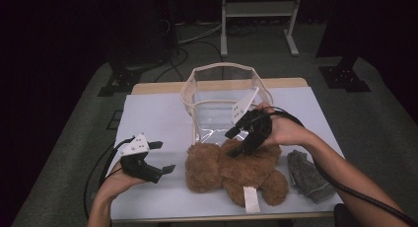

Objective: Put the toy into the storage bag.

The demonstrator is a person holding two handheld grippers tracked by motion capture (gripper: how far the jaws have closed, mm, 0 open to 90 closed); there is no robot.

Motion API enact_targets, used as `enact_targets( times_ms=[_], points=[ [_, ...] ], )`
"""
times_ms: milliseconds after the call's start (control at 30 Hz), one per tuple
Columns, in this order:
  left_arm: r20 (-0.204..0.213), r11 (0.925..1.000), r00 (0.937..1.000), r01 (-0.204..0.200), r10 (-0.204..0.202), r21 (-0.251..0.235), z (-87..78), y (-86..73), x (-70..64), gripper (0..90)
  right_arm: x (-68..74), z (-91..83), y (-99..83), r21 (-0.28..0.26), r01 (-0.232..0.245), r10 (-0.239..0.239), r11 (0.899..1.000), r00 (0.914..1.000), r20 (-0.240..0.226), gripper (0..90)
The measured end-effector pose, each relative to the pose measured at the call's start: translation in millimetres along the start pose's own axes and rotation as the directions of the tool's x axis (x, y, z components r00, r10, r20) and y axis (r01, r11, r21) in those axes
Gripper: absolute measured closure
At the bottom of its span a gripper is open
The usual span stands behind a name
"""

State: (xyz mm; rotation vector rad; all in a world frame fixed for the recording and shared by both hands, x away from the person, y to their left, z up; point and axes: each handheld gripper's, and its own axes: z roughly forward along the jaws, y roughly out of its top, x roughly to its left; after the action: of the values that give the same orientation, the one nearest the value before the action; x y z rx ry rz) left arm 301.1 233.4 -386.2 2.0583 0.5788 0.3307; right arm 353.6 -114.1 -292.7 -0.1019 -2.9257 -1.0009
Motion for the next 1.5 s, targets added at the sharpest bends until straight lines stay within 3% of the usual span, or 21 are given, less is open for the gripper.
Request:
enact_targets(
  times_ms=[133,500,900,1000,1500],
  points=[
    [0.003,1.0,1.0,0.004,-0.004,0.003,0.4,-1.4,0.8,6.7,-3.5,14.4,-9.3,0.028,-0.013,0.013,1.0,0.9999,-0.008,32.4],
    [0.011,1.0,0.9999,0.0,0.0,0.007,2.0,-2.1,-0.4,6.7,0.9,28.2,-16.0,0.075,-0.006,0.006,0.997,1.0,-0.003,30.4],
    [0.025,0.9999,0.9997,0.008,-0.009,0.008,3.9,-3.5,0.0,6.7,5.2,27.1,-33.0,0.086,-0.036,0.034,0.996,0.9993,0.018,25.6],
    [0.025,0.9999,0.9996,0.009,-0.009,0.008,4.1,-4.0,0.0,6.7,6.7,31.8,-36.6,0.098,-0.025,0.022,0.995,0.9993,0.031,22.9],
    [0.03,0.9996,0.9993,0.024,-0.024,0.014,6.2,-6.7,2.0,6.8,10.2,45.7,-53.7,0.042,0.0,-0.003,0.999,0.9978,0.067,10.9]
  ],
)
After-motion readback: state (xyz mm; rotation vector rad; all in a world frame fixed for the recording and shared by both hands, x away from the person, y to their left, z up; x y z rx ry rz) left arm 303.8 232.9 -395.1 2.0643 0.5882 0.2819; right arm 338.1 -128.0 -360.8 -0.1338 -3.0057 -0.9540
